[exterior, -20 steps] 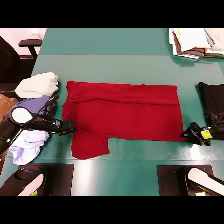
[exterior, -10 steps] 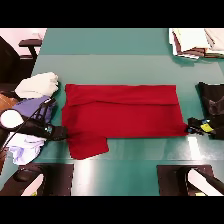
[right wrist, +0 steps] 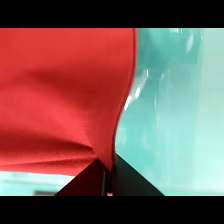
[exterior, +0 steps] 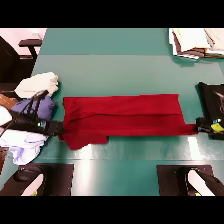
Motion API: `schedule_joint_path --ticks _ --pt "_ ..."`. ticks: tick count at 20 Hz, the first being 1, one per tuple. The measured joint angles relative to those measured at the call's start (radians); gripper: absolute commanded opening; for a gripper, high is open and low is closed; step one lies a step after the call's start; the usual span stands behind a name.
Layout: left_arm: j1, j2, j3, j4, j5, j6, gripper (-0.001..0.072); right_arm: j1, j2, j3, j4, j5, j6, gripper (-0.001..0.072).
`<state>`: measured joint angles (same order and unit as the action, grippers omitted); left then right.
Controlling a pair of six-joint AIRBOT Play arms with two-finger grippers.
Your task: Fold the shirts.
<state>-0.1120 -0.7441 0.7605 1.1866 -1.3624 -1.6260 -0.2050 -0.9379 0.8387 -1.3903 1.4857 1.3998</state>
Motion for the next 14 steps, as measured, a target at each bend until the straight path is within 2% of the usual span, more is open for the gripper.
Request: schedule_joint_path --ticks 8,9,10,11,13,14 --pt "0.000 -0.433 0.219 0.018 0.340 0.115 0.0031 0.133 -0.418 0.392 0.048 -0.100 0.015 0.0016" --pt "0.000 -0.478 0.240 0.019 0.377 0.122 0.0156 0.140 -0.471 0.435 0.072 -0.104 0.015 0.0026" --pt "0.000 -0.512 0.260 0.019 0.406 0.127 0.0430 0.143 -0.514 0.472 0.098 -0.109 0.015 0.0168" --pt "0.000 -0.535 0.276 0.019 0.430 0.129 0.0532 0.146 -0.554 0.506 0.120 -0.113 0.014 0.0313" --pt "0.001 -0.567 0.308 0.019 0.456 0.125 0.0534 0.150 -0.615 0.568 0.164 -0.115 0.003 0.0352" --pt "0.000 -0.576 0.327 0.018 0.460 0.121 0.0534 0.150 -0.635 0.591 0.177 -0.113 -0.009 0.0439"
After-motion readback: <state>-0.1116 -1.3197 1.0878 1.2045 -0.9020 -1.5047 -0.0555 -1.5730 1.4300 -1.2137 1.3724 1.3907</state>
